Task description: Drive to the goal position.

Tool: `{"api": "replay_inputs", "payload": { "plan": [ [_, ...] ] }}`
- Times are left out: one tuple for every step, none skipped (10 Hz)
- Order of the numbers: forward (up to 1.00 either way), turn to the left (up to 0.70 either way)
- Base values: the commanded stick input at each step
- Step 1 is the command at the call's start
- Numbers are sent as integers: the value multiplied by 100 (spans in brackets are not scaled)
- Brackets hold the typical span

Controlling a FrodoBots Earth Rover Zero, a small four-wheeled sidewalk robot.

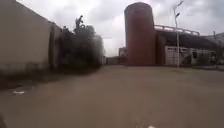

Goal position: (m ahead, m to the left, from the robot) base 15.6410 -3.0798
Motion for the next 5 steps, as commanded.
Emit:
{"api": "replay_inputs", "payload": {
  "plan": [
    [100, 0],
    [100, -11],
    [100, -24],
    [100, -13],
    [100, 0]
  ]
}}
